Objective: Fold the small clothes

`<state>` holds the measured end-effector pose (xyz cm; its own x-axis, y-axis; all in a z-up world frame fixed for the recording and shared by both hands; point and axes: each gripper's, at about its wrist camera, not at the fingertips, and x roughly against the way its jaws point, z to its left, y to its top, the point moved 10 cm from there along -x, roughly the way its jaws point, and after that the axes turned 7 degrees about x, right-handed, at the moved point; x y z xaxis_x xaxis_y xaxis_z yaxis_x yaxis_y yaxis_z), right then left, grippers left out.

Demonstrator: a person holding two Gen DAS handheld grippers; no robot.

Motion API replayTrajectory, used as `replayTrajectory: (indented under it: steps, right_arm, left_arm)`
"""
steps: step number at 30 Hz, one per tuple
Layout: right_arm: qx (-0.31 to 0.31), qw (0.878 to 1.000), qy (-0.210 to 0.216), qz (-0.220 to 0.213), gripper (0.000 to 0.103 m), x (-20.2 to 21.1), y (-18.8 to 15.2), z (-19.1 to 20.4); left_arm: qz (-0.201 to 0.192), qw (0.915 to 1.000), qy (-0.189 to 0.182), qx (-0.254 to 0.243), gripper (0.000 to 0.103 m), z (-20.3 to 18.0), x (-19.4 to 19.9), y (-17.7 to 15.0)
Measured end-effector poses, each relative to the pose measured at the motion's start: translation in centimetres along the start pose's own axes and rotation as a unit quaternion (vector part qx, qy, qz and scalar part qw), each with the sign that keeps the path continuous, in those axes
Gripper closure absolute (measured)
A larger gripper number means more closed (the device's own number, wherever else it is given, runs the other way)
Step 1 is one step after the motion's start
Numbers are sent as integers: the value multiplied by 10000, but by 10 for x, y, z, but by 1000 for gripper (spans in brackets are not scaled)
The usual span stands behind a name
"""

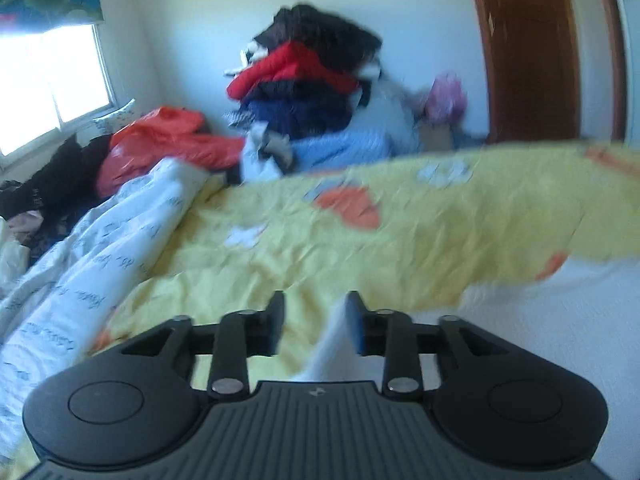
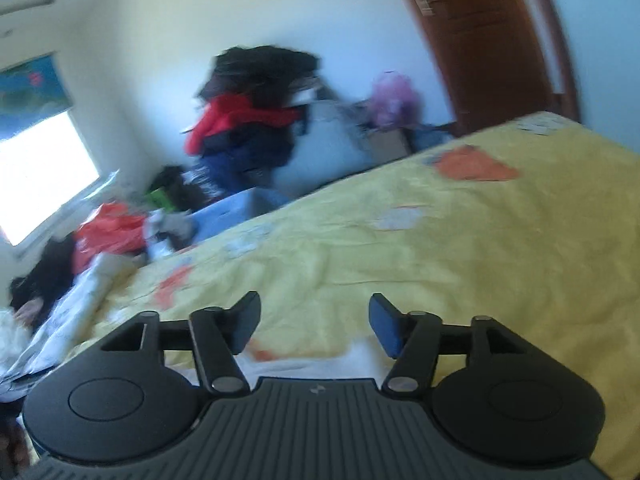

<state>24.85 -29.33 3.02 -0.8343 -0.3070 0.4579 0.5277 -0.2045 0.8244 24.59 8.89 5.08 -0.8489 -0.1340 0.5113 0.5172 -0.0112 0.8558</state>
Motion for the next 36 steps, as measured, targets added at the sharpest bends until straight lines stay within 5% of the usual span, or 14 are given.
replayTrajectory:
  steps: [1,3,8,10,15,18,20,22,24,28,31,32,34,36]
  right_arm:
    - [252,9996,-38,77,37,-6,-3,12]
    - [822,9961,-209,229,37,-22,-14,29]
    - [1373,9858,-549,798,39,-58,-49,27]
    - [1561,9780,-909,1046,41,-67,-69,8]
    - [726,9927,-528,810,48,-63,-67,-16]
    - [939,9897,-665,856,47,-63,-69,-11]
    - [1066,9867,-881,850,48,-58,-65,-5]
    - [1181,9849,-1155,519,42,-33,-55,8]
    - [1279,9878,-871,165,26,-13,-53,33]
    - [1719,9829,-569,334,20,-4,-75,64]
    - [1862,9751,-969,722,19,-17,-95,45]
    - [1865,9744,-1042,694,10,-19,-100,34]
    - [1302,9874,-717,540,12,-14,-98,17]
    - [1277,9871,-776,568,10,-15,-96,14]
  left_arm:
    - [-25,10000,-94,4,37,-10,1,2]
    - [-48,9997,-197,-126,29,-32,-5,0]
    - [763,9955,-184,-530,28,-61,-50,-42]
    - [784,9958,-285,-369,26,-55,-59,-53]
    - [931,9936,-576,264,17,-36,-67,-57]
    - [789,9964,-299,7,17,-43,-57,-57]
    - [560,9981,219,-126,18,-38,-42,-50]
    - [339,9987,391,-24,18,-34,-14,-43]
    - [284,9994,10,212,18,-40,15,-44]
    - [554,9981,-260,-4,18,-62,32,-71]
    - [559,9982,-235,46,13,-60,21,-93]
    - [444,9986,-274,111,10,-57,21,-96]
    - [357,9985,-357,211,9,-52,19,-100]
    - [371,9986,-327,199,8,-54,19,-100]
